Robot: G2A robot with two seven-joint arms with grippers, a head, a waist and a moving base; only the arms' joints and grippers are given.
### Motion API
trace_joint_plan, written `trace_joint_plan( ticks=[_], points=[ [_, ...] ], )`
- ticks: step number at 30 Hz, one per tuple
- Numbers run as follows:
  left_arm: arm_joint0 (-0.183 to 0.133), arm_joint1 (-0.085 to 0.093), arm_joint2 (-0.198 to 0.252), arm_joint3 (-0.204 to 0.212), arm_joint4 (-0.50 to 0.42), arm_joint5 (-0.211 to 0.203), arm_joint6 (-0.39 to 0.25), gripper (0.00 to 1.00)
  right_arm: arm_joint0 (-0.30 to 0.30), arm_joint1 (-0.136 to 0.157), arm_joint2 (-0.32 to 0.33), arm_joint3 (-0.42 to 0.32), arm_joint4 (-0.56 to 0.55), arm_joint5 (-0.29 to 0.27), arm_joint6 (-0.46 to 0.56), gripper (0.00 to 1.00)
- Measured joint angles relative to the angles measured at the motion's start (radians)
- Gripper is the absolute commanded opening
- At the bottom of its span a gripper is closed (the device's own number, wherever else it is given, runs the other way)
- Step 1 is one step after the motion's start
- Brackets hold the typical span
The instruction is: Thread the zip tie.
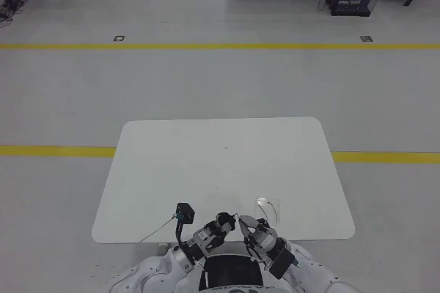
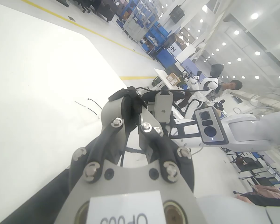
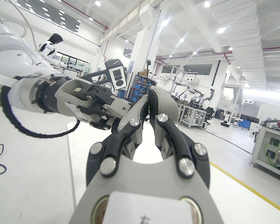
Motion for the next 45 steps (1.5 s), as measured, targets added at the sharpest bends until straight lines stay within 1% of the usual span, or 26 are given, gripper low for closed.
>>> trace_joint_plan(
  ticks=[11, 17, 23, 34, 39, 45],
  points=[
    [0.0, 0.0, 0.0, 0.0, 0.0, 0.0, 0.0, 0.0, 0.005, 0.002, -0.012, 0.005, 0.0, -0.012, 0.0, 0.0],
    [0.0, 0.0, 0.0, 0.0, 0.0, 0.0, 0.0, 0.0, 0.011, 0.002, -0.021, 0.009, 0.0, -0.01, 0.0, 0.0],
    [0.0, 0.0, 0.0, 0.0, 0.0, 0.0, 0.0, 0.0, 0.008, 0.001, -0.008, 0.011, 0.01, 0.0, 0.0, 0.0],
    [0.0, 0.0, 0.0, 0.0, 0.0, 0.0, 0.0, 0.0, 0.002, -0.004, 0.005, 0.012, 0.009, -0.028, 0.0, 0.0],
    [0.0, 0.0, 0.0, 0.0, 0.0, 0.0, 0.0, 0.0, 0.004, -0.007, -0.001, 0.018, 0.0, -0.046, 0.0, 0.0],
    [0.0, 0.0, 0.0, 0.0, 0.0, 0.0, 0.0, 0.0, 0.012, -0.012, -0.013, 0.029, 0.0, -0.052, 0.0, 0.0]
  ],
)
